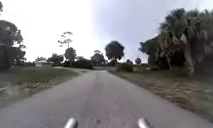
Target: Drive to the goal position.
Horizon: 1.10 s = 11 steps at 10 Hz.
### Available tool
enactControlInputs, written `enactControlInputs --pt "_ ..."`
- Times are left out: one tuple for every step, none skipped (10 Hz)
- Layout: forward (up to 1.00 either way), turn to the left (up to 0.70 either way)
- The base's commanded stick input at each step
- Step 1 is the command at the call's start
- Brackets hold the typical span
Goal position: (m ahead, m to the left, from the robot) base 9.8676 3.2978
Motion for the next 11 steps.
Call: enactControlInputs --pt "1.00 0.00" --pt "1.00 0.22" --pt "1.00 0.40" --pt "1.00 0.40" --pt "1.00 0.05" --pt "1.00 0.00" --pt "1.00 0.00" --pt "1.00 0.00" --pt "1.00 0.00" --pt "1.00 0.00" --pt "1.00 0.05"
